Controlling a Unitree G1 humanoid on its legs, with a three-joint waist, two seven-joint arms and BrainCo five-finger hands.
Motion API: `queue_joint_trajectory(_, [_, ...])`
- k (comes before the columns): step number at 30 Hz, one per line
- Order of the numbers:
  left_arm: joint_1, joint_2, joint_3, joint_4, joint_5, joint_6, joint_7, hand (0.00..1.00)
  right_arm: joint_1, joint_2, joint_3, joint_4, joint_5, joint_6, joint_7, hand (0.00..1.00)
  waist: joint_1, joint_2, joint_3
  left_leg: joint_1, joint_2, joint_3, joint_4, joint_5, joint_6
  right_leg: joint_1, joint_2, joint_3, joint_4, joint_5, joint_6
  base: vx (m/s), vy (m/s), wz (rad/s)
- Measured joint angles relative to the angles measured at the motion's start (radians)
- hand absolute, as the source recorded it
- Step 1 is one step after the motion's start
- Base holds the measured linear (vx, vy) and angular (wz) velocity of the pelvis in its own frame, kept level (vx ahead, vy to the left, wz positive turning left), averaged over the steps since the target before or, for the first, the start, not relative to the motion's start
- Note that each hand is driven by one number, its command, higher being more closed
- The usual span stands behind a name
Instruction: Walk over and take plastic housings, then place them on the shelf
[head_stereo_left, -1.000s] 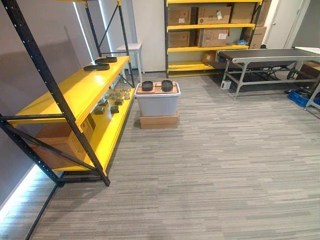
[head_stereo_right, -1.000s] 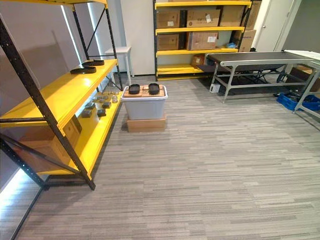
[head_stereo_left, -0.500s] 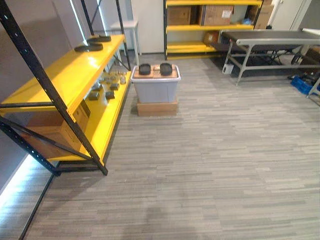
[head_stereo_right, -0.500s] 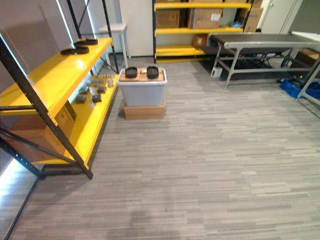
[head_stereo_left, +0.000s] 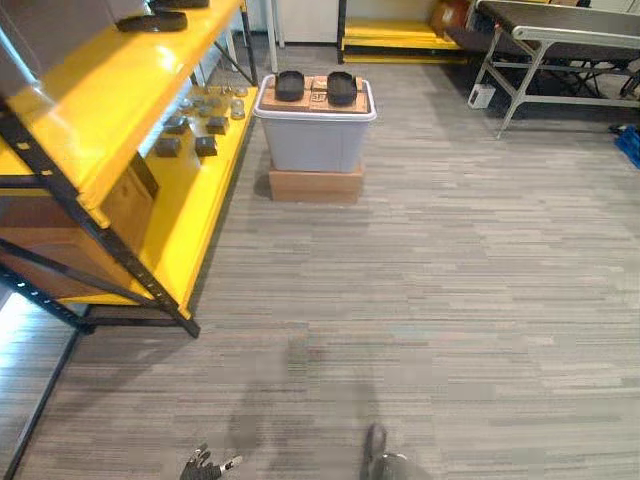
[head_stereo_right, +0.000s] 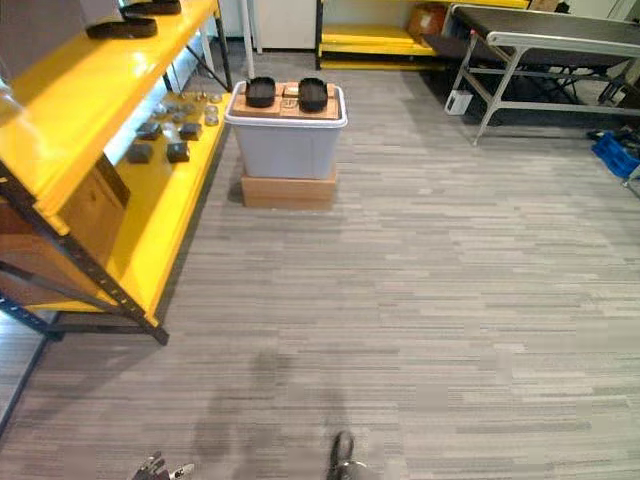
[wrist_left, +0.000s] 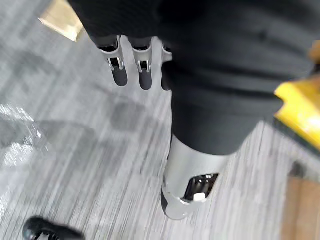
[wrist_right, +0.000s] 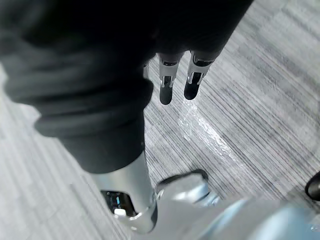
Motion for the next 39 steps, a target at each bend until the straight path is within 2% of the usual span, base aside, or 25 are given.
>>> queue_joint_trajectory(1, [0.001, -0.019, 0.026, 0.004, 0.015, 0.003, 0.000, 0.00, 0.005, 0.000, -0.024, 0.000, -0.007, 0.000, 0.001, 0.00, -0.001, 0.002, 0.004, -0.027, 0.000, 0.007, 0.101, 0.044, 0.004, 0.029, 0.000, -0.008, 0.010, -0.023, -0.003, 0.63, -0.244, 0.18])
queue_joint_trajectory(2, [0.017, -0.051, 0.082, 0.015, 0.032, 0.008, 0.000, 0.00, 0.031, 0.001, -0.040, -0.013, -0.019, 0.000, 0.003, 0.00, -0.001, 0.006, 0.010, -0.105, 0.020, 0.014, 0.358, 0.191, -0.025, 0.153, 0.016, -0.026, -0.058, -0.062, 0.001, 0.94, -0.364, 0.06])
queue_joint_trajectory(3, [0.054, -0.069, 0.141, 0.012, 0.045, 0.011, -0.002, 0.00, 0.050, 0.011, -0.037, -0.019, -0.020, 0.001, 0.003, 0.00, 0.013, 0.013, 0.007, -0.236, 0.077, 0.051, 0.693, 0.195, -0.050, 0.325, 0.079, -0.016, -0.207, -0.071, 0.011, 0.94, -0.364, -0.02])
queue_joint_trajectory(6, [0.109, -0.098, 0.227, 0.010, 0.043, 0.030, 0.002, 0.00, 0.056, 0.030, -0.014, -0.072, -0.022, 0.001, 0.001, 0.00, 0.075, -0.004, 0.004, -0.472, 0.131, 0.177, 0.884, 0.100, -0.014, 0.527, 0.121, 0.056, -0.392, -0.075, 0.015, 0.69, -0.194, -0.51])
queue_joint_trajectory(7, [0.118, -0.104, 0.228, 0.011, 0.043, 0.031, 0.001, 0.00, 0.054, 0.030, -0.007, -0.079, -0.023, 0.001, 0.002, 0.00, 0.089, -0.005, 0.003, -0.509, 0.130, 0.200, 0.870, 0.084, -0.011, 0.544, 0.118, 0.072, -0.411, -0.077, 0.020, 0.63, -0.061, -0.91])
queue_joint_trajectory(10, [0.209, -0.162, 0.265, 0.020, 0.013, 0.040, -0.003, 0.00, -0.022, 0.029, 0.010, -0.076, -0.032, 0.002, 0.003, 0.00, 0.157, -0.034, 0.006, -0.678, 0.063, 0.266, 0.411, 0.057, 0.010, 0.670, 0.033, 0.157, -0.486, -0.121, 0.091, 0.73, 0.114, -1.09])
queue_joint_trajectory(11, [0.245, -0.177, 0.270, 0.023, 0.012, 0.041, -0.002, 0.00, -0.025, 0.038, 0.024, -0.084, -0.046, 0.001, 0.002, 0.00, 0.165, -0.031, -0.004, -0.689, 0.054, 0.262, 0.173, 0.095, 0.016, 0.738, 0.011, 0.169, -0.524, -0.140, 0.121, 0.71, 0.206, -0.76])
queue_joint_trajectory(12, [0.279, -0.177, 0.271, 0.035, 0.007, 0.043, 0.001, 0.00, -0.018, 0.040, 0.045, -0.077, -0.049, -0.001, -0.003, 0.00, 0.185, -0.046, -0.032, -0.714, 0.052, 0.268, 0.189, 0.201, 0.032, 0.785, -0.016, 0.180, -0.540, -0.164, 0.128, 0.75, 0.253, -0.64])
queue_joint_trajectory(13, [0.287, -0.176, 0.270, 0.038, 0.004, 0.046, 0.003, 0.00, -0.017, 0.046, 0.055, -0.065, -0.052, -0.001, -0.003, 0.00, 0.190, -0.052, -0.053, -0.715, 0.033, 0.255, 0.207, 0.234, 0.076, 0.792, -0.032, 0.183, -0.532, -0.161, 0.124, 0.81, 0.314, -0.28])
queue_joint_trajectory(14, [0.284, -0.163, 0.268, 0.041, 0.003, 0.046, 0.002, 0.00, -0.020, 0.058, 0.072, -0.043, -0.055, 0.000, -0.001, 0.00, 0.187, -0.079, -0.073, -0.706, -0.017, 0.210, 0.217, 0.236, 0.133, 0.767, -0.064, 0.179, -0.448, -0.127, 0.114, 0.86, 0.366, 0.03])
queue_joint_trajectory(15, [0.282, -0.149, 0.270, 0.045, 0.002, 0.046, 0.000, 0.00, -0.022, 0.061, 0.072, -0.024, -0.059, 0.000, -0.001, 0.00, 0.187, -0.089, -0.080, -0.658, -0.058, 0.180, 0.210, 0.269, 0.178, 0.713, -0.098, 0.209, -0.258, -0.094, 0.165, 0.86, 0.374, 0.13])
queue_joint_trajectory(18, [0.271, -0.103, 0.241, 0.058, 0.003, 0.054, 0.001, 0.00, -0.005, 0.078, 0.072, -0.006, -0.059, 0.000, -0.002, 0.00, 0.149, -0.136, -0.068, -0.467, -0.119, 0.153, 0.177, 0.186, 0.211, 0.560, -0.158, 0.293, 0.269, 0.109, 0.246, 0.86, 0.281, 0.43])
queue_joint_trajectory(19, [0.267, -0.089, 0.221, 0.060, 0.001, 0.059, 0.001, 0.00, -0.005, 0.077, 0.077, 0.000, -0.059, 0.000, -0.002, 0.00, 0.142, -0.135, -0.061, -0.380, -0.123, 0.141, 0.139, 0.167, 0.213, 0.505, -0.169, 0.270, 0.394, 0.059, 0.229, 0.73, 0.122, 0.32])
queue_joint_trajectory(21, [0.239, -0.071, 0.168, 0.049, -0.009, 0.059, 0.001, 0.00, 0.014, 0.074, 0.121, -0.003, -0.059, 0.000, -0.002, 0.00, 0.129, -0.119, -0.063, -0.177, -0.108, 0.103, -0.008, 0.157, 0.206, 0.397, -0.149, 0.166, 0.429, -0.102, 0.147, 0.69, 0.035, 0.46])
queue_joint_trajectory(23, [0.186, -0.059, 0.122, 0.037, -0.035, 0.057, 0.000, 0.00, 0.013, 0.064, 0.142, -0.021, -0.058, -0.001, 0.000, 0.00, 0.107, -0.107, -0.062, -0.079, -0.067, 0.062, -0.085, 0.146, 0.188, 0.284, -0.055, 0.140, 0.216, -0.159, 0.133, 0.68, -0.084, 0.68])
queue_joint_trajectory(25, [0.126, -0.060, 0.092, 0.018, -0.038, 0.047, 0.001, 0.00, 0.018, 0.046, 0.141, -0.020, -0.058, -0.001, -0.001, 0.00, 0.091, -0.110, -0.062, -0.024, -0.049, 0.025, -0.134, 0.122, 0.157, 0.192, 0.000, 0.140, -0.118, -0.100, 0.138, 0.61, -0.205, 0.75])
queue_joint_trajectory(26, [0.106, -0.074, 0.094, 0.006, -0.042, 0.039, 0.003, 0.00, 0.034, 0.032, 0.137, -0.018, -0.058, -0.001, -0.003, 0.00, 0.076, -0.110, -0.064, 0.018, -0.050, -0.006, -0.160, 0.097, 0.147, 0.153, 0.007, 0.164, -0.278, 0.043, 0.138, 0.75, -0.324, 1.11])
queue_joint_trajectory(27, [0.097, -0.100, 0.110, -0.002, -0.055, 0.033, 0.004, 0.00, 0.068, 0.025, 0.126, -0.016, -0.058, 0.000, -0.004, 0.00, 0.060, -0.102, -0.078, 0.048, -0.042, -0.044, -0.156, 0.083, 0.134, 0.159, 0.021, 0.202, -0.252, 0.139, 0.086, 0.77, -0.336, 0.93])
queue_joint_trajectory(28, [0.097, -0.126, 0.123, -0.005, -0.056, 0.032, 0.006, 0.00, 0.076, 0.020, 0.109, -0.016, -0.059, 0.001, -0.004, 0.00, 0.068, -0.072, -0.088, 0.046, -0.015, -0.050, -0.137, 0.081, 0.131, 0.157, 0.035, 0.199, -0.212, 0.094, 0.104, 0.92, -0.379, 0.57])
queue_joint_trajectory(31, [0.111, -0.200, 0.217, -0.009, -0.069, 0.029, 0.015, 0.00, 0.102, 0.027, 0.053, -0.026, -0.049, 0.002, -0.002, 0.00, 0.060, -0.009, -0.087, -0.081, 0.032, -0.100, 0.271, 0.092, 0.070, 0.234, 0.065, 0.141, -0.112, -0.061, 0.057, 0.80, -0.271, 0.45])
queue_joint_trajectory(32, [0.115, -0.213, 0.243, -0.015, -0.092, 0.028, 0.020, 0.00, 0.113, 0.028, 0.053, -0.035, -0.040, 0.005, -0.004, 0.00, 0.065, 0.000, -0.079, -0.177, 0.061, -0.111, 0.538, 0.153, -0.055, 0.313, 0.081, 0.116, -0.132, -0.096, 0.044, 0.57, -0.150, 0.58])
queue_joint_trajectory(33, [0.124, -0.213, 0.273, -0.018, -0.132, 0.027, 0.022, 0.00, 0.120, 0.033, 0.058, -0.055, -0.013, 0.007, -0.006, 0.00, 0.071, 0.003, -0.072, -0.274, 0.091, -0.074, 0.750, 0.126, -0.082, 0.406, 0.102, 0.109, -0.183, -0.107, 0.037, 0.56, -0.123, 0.41])
queue_joint_trajectory(35, [0.147, -0.206, 0.313, -0.007, -0.190, 0.029, 0.023, 0.00, 0.115, 0.044, 0.057, -0.076, 0.038, 0.006, -0.011, 0.00, 0.094, -0.026, -0.069, -0.369, 0.128, 0.048, 0.806, 0.076, -0.058, 0.543, 0.097, 0.119, -0.293, -0.106, 0.038, 0.51, -0.067, 0.00])
queue_joint_trajectory(38, [0.203, -0.209, 0.320, -0.004, -0.230, 0.029, 0.022, 0.00, 0.051, 0.048, 0.034, -0.098, 0.067, 0.002, -0.011, 0.00, 0.117, -0.032, -0.072, -0.465, 0.101, 0.141, 0.426, 0.022, -0.038, 0.657, 0.044, 0.148, -0.389, -0.103, 0.064, 0.46, 0.061, -0.37])
queue_joint_trajectory(39, [0.228, -0.211, 0.309, 0.007, -0.222, 0.030, 0.022, 0.00, 0.024, 0.043, 0.039, -0.113, 0.065, -0.001, -0.013, 0.00, 0.122, -0.028, -0.077, -0.463, 0.068, 0.124, 0.169, 0.085, -0.006, 0.684, 0.025, 0.170, -0.418, -0.116, 0.099, 0.44, 0.173, -0.65])
